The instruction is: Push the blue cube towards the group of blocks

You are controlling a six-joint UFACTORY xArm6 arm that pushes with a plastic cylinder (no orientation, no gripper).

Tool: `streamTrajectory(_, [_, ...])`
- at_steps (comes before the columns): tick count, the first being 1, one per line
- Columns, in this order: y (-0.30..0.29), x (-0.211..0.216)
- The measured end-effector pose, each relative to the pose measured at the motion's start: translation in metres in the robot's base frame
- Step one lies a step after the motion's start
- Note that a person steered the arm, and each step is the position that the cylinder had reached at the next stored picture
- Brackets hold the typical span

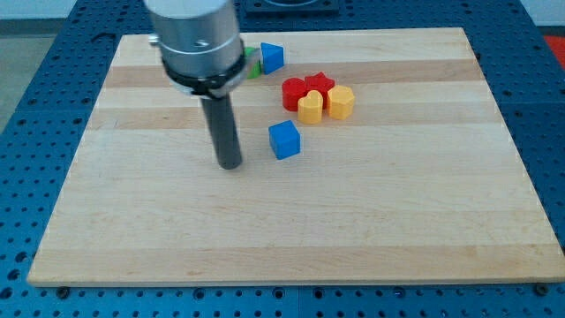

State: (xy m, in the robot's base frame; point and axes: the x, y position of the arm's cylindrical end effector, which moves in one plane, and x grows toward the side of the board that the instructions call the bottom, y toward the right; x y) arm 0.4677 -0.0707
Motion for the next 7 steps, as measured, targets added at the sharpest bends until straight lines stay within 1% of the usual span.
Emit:
streamTrajectory(1, [0.059, -0.002])
streamTrajectory(2, [0.09, -0.004])
streamTrajectory(3, [0.057, 0.004])
streamTrajectory(4, [0.005, -0.007])
streamTrajectory(5, [0.01, -0.03])
streamTrajectory(7, [0.074, -0.036])
